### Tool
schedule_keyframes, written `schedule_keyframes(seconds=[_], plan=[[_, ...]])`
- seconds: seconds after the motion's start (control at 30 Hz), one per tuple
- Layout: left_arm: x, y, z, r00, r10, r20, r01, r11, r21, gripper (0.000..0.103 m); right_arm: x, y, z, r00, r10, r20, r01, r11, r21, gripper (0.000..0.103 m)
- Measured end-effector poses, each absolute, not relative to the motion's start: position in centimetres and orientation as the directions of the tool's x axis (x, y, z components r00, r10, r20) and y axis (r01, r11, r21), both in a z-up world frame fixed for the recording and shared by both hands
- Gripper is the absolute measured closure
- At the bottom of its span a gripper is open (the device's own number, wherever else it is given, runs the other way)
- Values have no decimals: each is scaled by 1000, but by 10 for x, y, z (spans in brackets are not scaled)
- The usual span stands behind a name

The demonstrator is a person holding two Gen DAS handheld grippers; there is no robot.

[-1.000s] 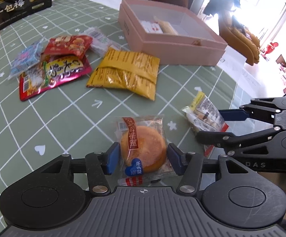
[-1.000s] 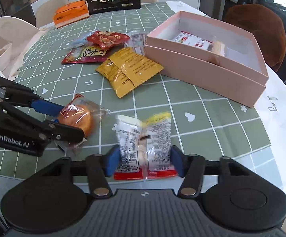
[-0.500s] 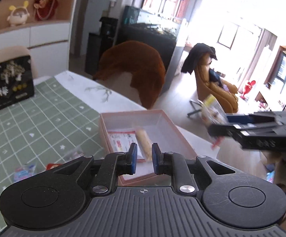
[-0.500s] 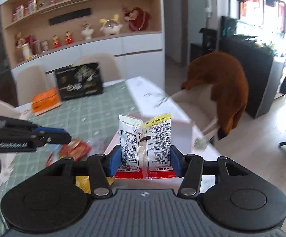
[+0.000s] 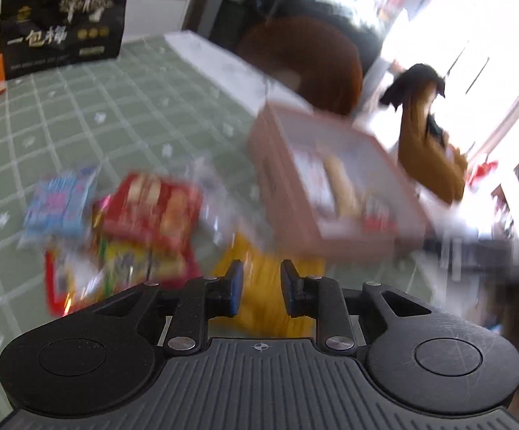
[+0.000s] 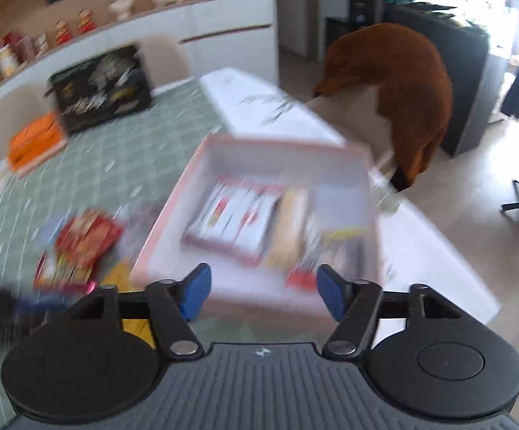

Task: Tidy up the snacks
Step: 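Carry the candy pair into the pink box and open the right tool, then grasp the yellow snack bag with the left tool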

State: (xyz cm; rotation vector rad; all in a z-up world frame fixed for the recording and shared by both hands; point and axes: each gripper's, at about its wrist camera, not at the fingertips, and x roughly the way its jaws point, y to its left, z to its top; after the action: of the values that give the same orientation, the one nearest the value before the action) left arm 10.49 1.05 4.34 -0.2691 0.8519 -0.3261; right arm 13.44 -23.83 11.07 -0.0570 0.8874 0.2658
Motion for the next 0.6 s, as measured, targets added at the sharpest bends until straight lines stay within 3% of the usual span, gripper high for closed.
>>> schedule_keyframes(seconds=[0.07,0.2,0.43,0.6], plan=[[130,3,42,634,-393,-666,191,914,-358,77,113,-229,97,556,237,-797,-281,956,89,35],[160,-15,25,580,-376,-723,202,926,-320,77,84,-209,71,440,338,-832,-274,933,234,36],[112,-7,13,504,-399,-766,221,917,-332,79,59,-178,51,409,356,-840,-259,928,267,35],[78,15,15,481,-407,-776,159,912,-379,79,58,-175,56,438,282,-854,-275,946,171,31]])
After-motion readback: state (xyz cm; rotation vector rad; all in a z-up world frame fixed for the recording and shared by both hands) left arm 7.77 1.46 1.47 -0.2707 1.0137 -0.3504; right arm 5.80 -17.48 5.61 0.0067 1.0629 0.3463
